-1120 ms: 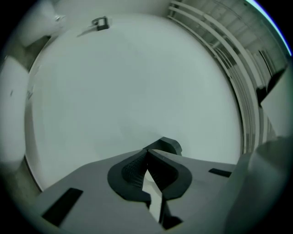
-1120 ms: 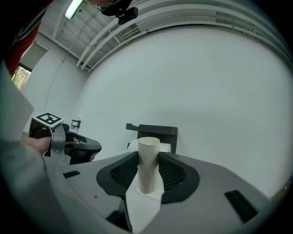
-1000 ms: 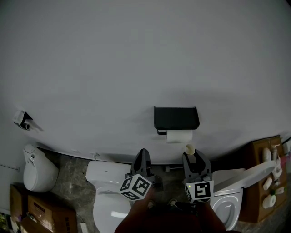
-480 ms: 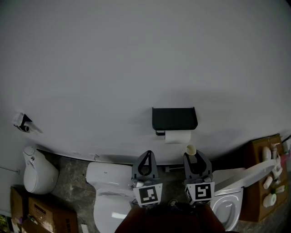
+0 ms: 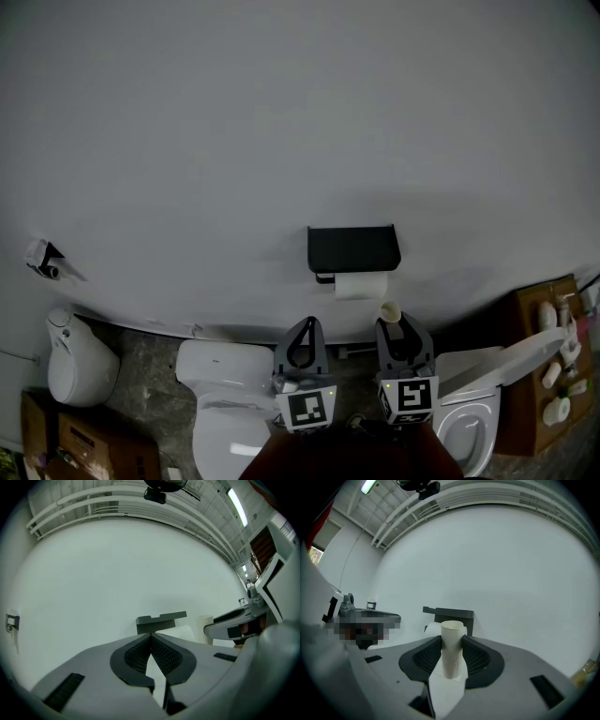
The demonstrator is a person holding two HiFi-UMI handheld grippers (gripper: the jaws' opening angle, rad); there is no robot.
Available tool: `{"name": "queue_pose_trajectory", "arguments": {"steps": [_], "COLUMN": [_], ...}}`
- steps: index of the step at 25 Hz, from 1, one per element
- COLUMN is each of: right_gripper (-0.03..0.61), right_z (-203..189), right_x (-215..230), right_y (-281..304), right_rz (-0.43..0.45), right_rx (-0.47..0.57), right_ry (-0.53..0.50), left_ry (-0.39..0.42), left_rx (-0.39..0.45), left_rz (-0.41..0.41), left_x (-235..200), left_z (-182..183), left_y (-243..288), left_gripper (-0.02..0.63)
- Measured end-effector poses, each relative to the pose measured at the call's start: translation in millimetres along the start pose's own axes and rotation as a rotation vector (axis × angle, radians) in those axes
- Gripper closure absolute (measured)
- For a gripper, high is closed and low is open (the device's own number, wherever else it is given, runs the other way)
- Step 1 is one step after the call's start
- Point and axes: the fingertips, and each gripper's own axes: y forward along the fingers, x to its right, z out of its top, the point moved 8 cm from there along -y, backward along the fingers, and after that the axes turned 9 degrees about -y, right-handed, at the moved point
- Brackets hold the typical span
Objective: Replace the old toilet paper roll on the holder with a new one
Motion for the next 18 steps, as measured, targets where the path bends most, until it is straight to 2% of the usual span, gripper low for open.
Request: {"name": "queue_pose_trajectory", "arguments": {"steps": [9, 13, 18], "right_gripper": [0.426, 0.427, 0.426], "right_z": [-1, -1, 0], "right_x": [3, 4, 5], "right_y": [3, 4, 6], "right_rz": [0.008, 0.004, 0.007], "right_rx": [-0.007, -0.014, -0.011], "right_ry": [-0.001, -0.008, -0.005], "left_ry": [-0.070, -0.075, -0.098], "left_rx": [0.002, -0.046, 0.026], "left_rz": [0.013, 0.008, 0.016], "left_x": [1, 0, 1], "left_z": [-1, -6, 8], "left_y": [3, 3, 10], "left_gripper": [0.597, 0.597, 0.597]}}
